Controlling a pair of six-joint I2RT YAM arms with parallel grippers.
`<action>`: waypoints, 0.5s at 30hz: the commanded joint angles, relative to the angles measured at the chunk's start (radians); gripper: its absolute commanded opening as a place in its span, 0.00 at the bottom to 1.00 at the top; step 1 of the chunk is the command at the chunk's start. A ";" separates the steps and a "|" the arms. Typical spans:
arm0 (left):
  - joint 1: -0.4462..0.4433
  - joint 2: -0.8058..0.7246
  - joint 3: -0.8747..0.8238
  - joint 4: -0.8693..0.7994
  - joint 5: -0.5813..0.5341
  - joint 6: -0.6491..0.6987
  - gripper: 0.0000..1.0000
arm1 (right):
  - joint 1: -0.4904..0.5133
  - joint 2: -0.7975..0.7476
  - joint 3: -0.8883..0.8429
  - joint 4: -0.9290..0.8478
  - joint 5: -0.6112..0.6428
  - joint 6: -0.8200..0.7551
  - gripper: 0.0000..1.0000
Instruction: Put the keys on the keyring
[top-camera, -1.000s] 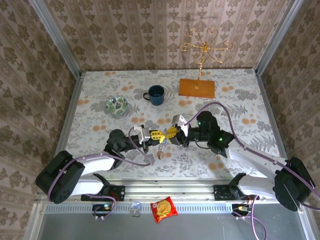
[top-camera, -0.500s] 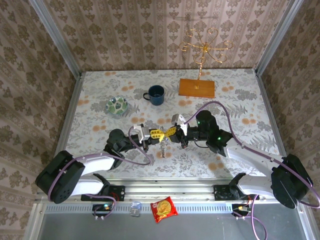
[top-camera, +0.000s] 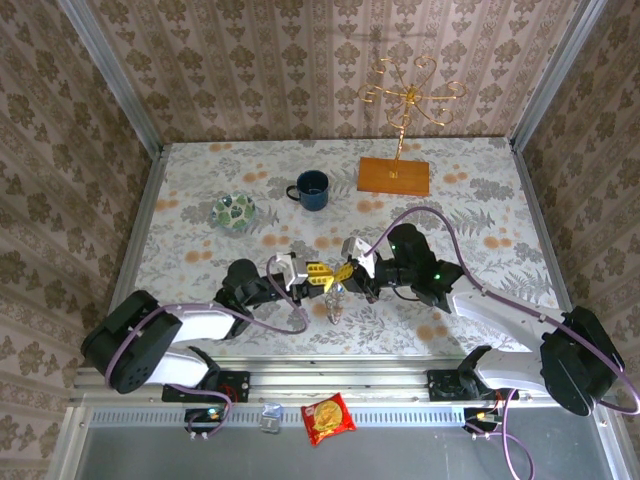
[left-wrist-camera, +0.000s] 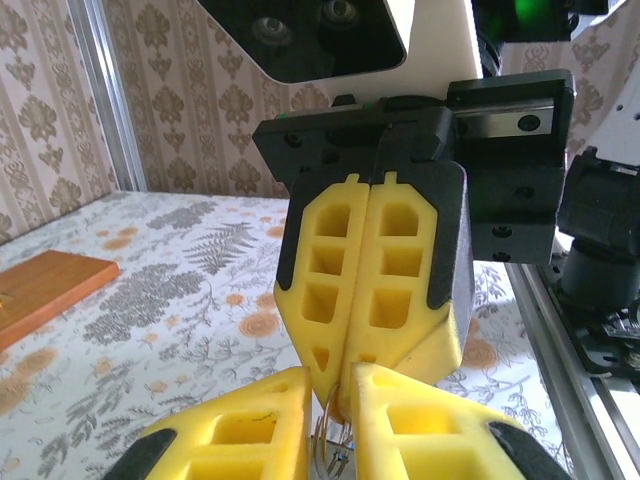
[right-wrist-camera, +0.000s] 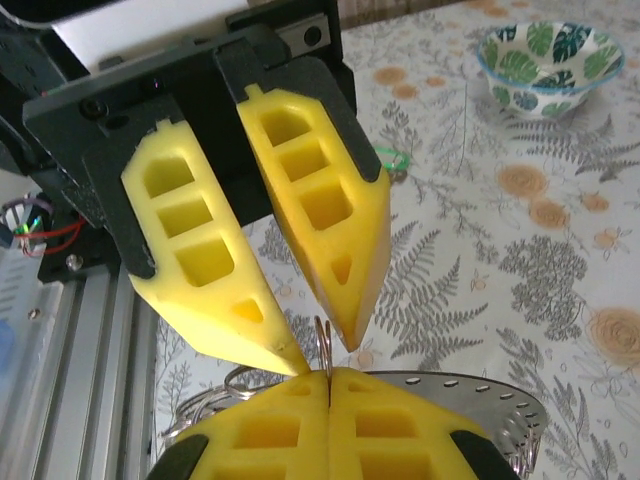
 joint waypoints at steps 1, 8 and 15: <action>-0.008 0.009 -0.009 0.013 0.001 0.023 0.18 | 0.013 0.007 0.041 -0.050 -0.024 -0.074 0.00; -0.007 -0.003 -0.021 -0.026 -0.009 0.035 0.19 | 0.014 0.024 0.073 -0.126 -0.020 -0.134 0.00; -0.003 -0.088 -0.029 -0.134 -0.022 0.056 0.28 | 0.016 0.019 0.094 -0.159 -0.014 -0.161 0.00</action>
